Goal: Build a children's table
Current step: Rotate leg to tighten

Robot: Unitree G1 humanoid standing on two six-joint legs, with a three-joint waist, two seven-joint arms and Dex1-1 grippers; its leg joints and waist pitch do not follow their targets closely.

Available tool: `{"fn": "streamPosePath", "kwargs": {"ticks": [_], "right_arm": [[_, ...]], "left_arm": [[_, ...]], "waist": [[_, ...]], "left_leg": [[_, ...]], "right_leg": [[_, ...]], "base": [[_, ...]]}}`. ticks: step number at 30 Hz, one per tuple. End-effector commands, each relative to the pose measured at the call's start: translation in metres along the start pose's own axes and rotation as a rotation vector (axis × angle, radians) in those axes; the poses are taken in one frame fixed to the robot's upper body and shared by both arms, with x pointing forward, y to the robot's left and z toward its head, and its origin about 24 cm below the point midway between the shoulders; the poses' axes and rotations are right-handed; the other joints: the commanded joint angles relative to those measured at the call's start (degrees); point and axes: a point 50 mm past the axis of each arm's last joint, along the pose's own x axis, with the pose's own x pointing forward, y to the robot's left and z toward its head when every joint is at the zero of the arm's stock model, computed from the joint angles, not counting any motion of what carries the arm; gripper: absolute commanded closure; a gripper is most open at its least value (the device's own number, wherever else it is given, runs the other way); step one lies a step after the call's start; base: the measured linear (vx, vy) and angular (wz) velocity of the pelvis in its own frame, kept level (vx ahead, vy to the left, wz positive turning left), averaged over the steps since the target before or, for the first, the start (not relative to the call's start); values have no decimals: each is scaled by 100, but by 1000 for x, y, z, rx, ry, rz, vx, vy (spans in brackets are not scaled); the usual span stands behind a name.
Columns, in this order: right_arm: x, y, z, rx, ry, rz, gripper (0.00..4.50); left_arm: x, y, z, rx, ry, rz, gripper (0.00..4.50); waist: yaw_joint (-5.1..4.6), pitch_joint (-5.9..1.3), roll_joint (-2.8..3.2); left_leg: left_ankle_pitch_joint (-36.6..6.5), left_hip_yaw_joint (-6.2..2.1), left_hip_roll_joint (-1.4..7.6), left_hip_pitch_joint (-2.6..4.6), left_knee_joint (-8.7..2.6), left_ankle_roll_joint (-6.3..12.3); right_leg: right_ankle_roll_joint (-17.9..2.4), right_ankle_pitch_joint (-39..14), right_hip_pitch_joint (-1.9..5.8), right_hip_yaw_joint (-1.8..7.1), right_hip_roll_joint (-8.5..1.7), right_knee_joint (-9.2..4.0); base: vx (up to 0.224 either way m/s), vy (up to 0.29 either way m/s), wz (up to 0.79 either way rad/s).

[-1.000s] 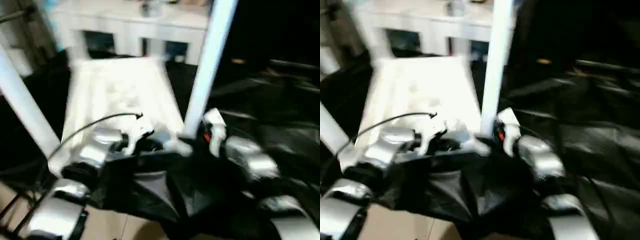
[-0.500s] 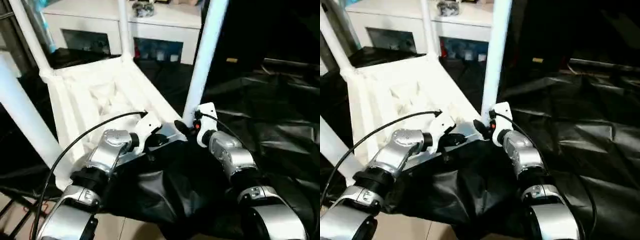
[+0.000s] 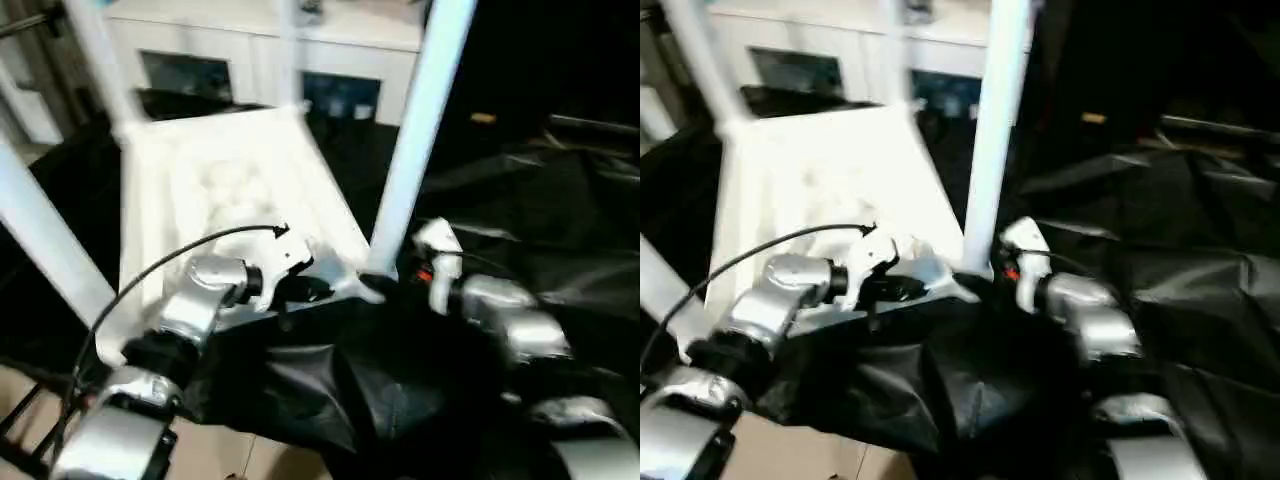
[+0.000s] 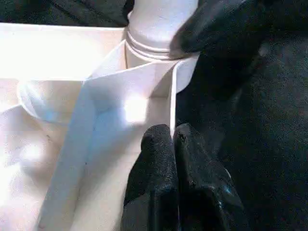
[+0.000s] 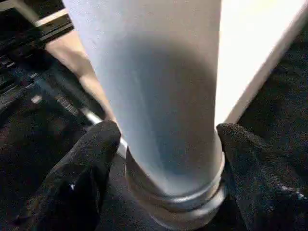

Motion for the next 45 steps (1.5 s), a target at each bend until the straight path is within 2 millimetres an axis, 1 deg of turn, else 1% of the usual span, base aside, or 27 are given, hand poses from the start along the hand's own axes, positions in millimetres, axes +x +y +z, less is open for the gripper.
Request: {"fn": "streamPosePath", "kwargs": {"ticks": [1,3,6,9,10,12,13,15,16,20,25,28,29,30,31,33,34,35,37,38,39,40,41,42,43,44,45], "right_arm": [[27,39,-8,-1,50,331,103],[24,39,-9,2,57,349,103],[20,41,-10,3,70,373,103],[19,42,-10,6,79,381,103],[19,43,-10,7,80,382,118],[20,43,-10,7,81,382,127],[21,42,-10,2,86,371,143],[21,42,-10,-5,89,362,153],[22,41,-9,-9,89,355,160],[23,40,-7,-16,81,339,180],[25,42,-5,-18,79,348,187],[26,41,-6,-14,73,331,189],[26,40,-6,-14,72,324,190],[27,39,-6,-12,69,306,190],[30,35,-7,-17,68,240,190],[36,23,-10,-13,76,66,190],[38,20,-10,-12,75,29,190],[41,16,-11,-1,75,-48,191],[50,10,-14,72,63,-190,191],[53,10,-14,97,54,-211,191],[60,13,-13,119,41,-229,191],[61,14,-13,123,38,-233,191],[68,17,-12,129,38,-246,191],[74,19,-11,131,38,-275,191],[74,19,-11,131,38,-275,191],[81,20,-11,135,41,-323,191],[81,20,-11,135,41,-323,191]], "left_arm": [[10,1,9,28,-3,-16,450],[8,1,8,33,1,-31,450],[5,1,8,41,0,-60,450],[5,1,8,45,2,-76,450],[5,1,7,46,1,-79,450],[6,1,7,46,1,-81,450],[6,0,7,48,-1,-85,450],[7,0,7,49,-3,-89,450],[7,0,7,50,-4,-92,450],[8,0,7,51,-5,-94,450],[8,1,7,53,-1,-85,450],[8,3,6,51,6,-54,450],[9,3,6,51,7,-48,450],[10,4,6,50,9,-35,450],[11,5,6,46,11,-3,450],[16,5,8,30,8,37,450],[18,5,8,27,6,46,450],[21,4,9,20,1,61,450],[30,2,13,2,-16,87,450],[33,1,15,-6,-24,100,450],[40,-2,19,-14,-34,107,450],[41,-3,19,-15,-37,108,450],[47,-6,22,-20,-44,112,450],[51,-8,25,-20,-50,112,450],[51,-8,25,-20,-50,112,450],[56,-12,28,-18,-58,114,450],[56,-12,28,-18,-58,114,450]], "waist": [[35,-281,6],[69,-276,4],[88,-284,8],[91,-300,5],[92,-300,0],[93,-298,1],[91,-296,-17],[96,-296,-6],[95,-296,-19],[102,-302,-22],[103,-299,-15],[100,-301,-28],[102,-297,-16],[99,-295,-18],[99,-288,-17],[70,-257,3],[7,-237,-11],[4,-238,-12],[-83,-228,-4],[-107,-226,1],[-155,-229,-1],[-158,-240,1],[-162,-248,3],[-167,-250,4],[-181,-255,2],[-185,-262,-6],[-185,-262,-6]], "left_leg": [[-1387,16,132,3,-333,344],[-1474,11,136,11,-346,280],[-1457,4,134,13,-351,215],[-1325,7,134,10,-335,220],[-1290,9,128,2,-331,230],[-1288,9,126,1,-331,231],[-1287,13,126,-1,-328,234],[-1298,10,130,3,-333,225],[-1284,11,127,-1,-329,226],[-1232,9,127,1,-324,238],[-1260,9,129,4,-326,231],[-1227,9,128,-3,-323,237],[-1234,9,128,0,-326,239],[-1249,11,126,0,-326,237],[-1290,9,124,-1,-332,223],[-1567,0,128,21,-358,116],[-1801,-39,106,19,-381,-8],[-1856,-58,105,24,-386,-53],[-2025,-86,95,41,-396,-110],[-2069,-87,93,43,-396,-112],[-2103,-103,92,19,-404,-110],[-2117,-95,92,35,-398,-87],[-2099,-83,96,41,-389,-49],[-2089,-80,95,34,-388,-35],[-2034,-78,89,5,-392,-28],[-1997,-68,88,4,-387,-1],[-1997,-68,88,4,-387,-1]], "right_leg": [[-1416,-1047,296,169,-227,-386],[-1323,-1295,284,178,-241,-412],[-1291,-1262,286,181,-237,-403],[-1353,-1013,289,179,-239,-371],[-1377,-964,296,176,-239,-365],[-1374,-994,296,173,-241,-369],[-1374,-1014,296,174,-238,-375],[-1361,-1072,295,174,-244,-374],[-1354,-1069,296,174,-242,-375],[-1347,-1035,301,173,-245,-366],[-1335,-1116,296,173,-247,-374],[-1344,-1053,303,172,-243,-365],[-1343,-1074,298,172,-245,-368],[-1334,-1108,297,172,-244,-375],[-1310,-1212,293,170,-245,-385],[-1215,-1753,248,174,-271,-434],[-1072,-2316,245,166,-290,-479],[-982,-2533,247,163,-295,-499],[-824,-2891,202,161,-287,-549],[-816,-2918,191,162,-282,-555],[-808,-2891,205,156,-271,-551],[-813,-2806,191,157,-264,-559],[-882,-2598,178,169,-256,-550],[-916,-2496,184,173,-249,-540],[-970,-2329,201,175,-248,-519],[-998,-2210,206,175,-244,-512],[-998,-2210,206,175,-244,-512]], "base": [[0,0,0],[0,0,0],[0,0,0],[0,0,0],[0,0,0],[0,0,0],[0,0,0],[0,0,0],[0,0,0],[0,0,0],[0,0,0],[0,0,0],[0,0,0],[0,0,0],[0,0,0],[0,0,0],[0,0,0],[0,0,0],[0,0,0],[0,0,0],[0,0,0],[0,0,0],[0,0,0],[0,0,0],[0,0,0],[0,0,0],[0,0,0]]}}
